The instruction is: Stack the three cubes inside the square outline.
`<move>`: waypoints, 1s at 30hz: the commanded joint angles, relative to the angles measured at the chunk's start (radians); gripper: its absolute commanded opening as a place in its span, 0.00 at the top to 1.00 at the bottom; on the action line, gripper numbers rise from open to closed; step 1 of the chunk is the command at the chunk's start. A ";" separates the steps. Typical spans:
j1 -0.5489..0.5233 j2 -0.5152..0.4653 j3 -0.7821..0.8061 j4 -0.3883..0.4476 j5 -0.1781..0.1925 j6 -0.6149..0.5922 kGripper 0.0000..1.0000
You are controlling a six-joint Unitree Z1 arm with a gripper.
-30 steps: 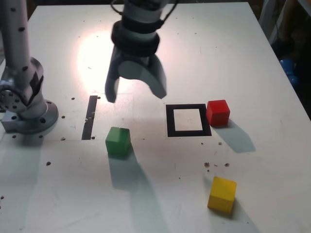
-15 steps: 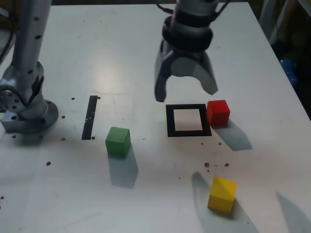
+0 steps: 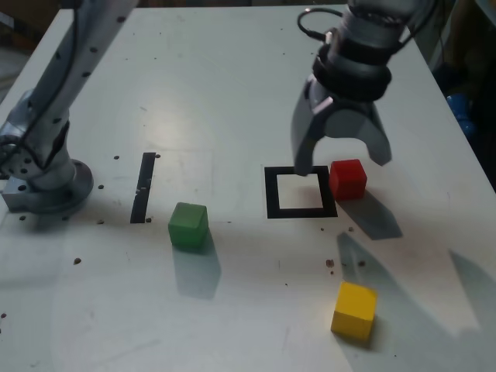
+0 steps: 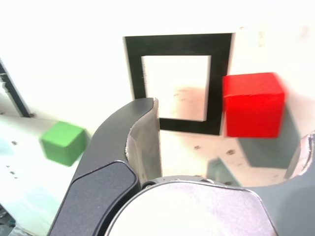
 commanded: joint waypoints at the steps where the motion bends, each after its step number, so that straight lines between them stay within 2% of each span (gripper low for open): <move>1: 0.001 0.021 -0.022 0.009 -0.003 0.003 0.02; 11: 0.012 0.065 -0.096 0.039 -0.016 0.016 0.06; 30: 0.009 0.057 -0.054 0.038 -0.037 0.045 0.14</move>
